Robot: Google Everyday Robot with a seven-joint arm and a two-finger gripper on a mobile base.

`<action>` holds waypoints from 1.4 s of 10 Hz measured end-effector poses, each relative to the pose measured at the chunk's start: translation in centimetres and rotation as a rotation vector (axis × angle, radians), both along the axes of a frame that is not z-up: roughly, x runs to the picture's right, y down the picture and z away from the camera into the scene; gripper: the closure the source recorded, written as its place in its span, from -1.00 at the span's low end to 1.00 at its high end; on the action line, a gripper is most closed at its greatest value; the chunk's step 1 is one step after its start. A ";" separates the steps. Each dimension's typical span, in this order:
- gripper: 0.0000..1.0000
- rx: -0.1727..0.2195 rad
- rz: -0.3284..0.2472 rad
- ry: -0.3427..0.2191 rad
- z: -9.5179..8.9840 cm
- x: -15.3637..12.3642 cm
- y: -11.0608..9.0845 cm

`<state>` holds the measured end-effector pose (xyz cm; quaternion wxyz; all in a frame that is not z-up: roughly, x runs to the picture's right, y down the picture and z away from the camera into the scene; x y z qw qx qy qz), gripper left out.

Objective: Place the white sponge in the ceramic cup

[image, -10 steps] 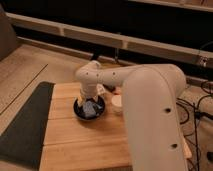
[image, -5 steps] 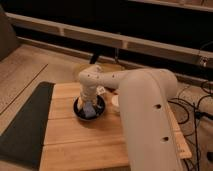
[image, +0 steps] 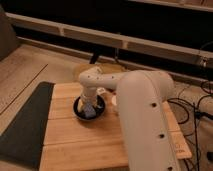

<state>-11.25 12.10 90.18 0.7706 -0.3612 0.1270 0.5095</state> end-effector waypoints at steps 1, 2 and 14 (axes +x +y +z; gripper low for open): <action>-0.04 0.001 -0.004 -0.006 0.1 -0.1 -0.1; 0.12 0.003 -0.005 -0.009 0.1 0.0 -0.2; 1.00 0.251 -0.067 -0.015 -5.2 -3.0 -11.7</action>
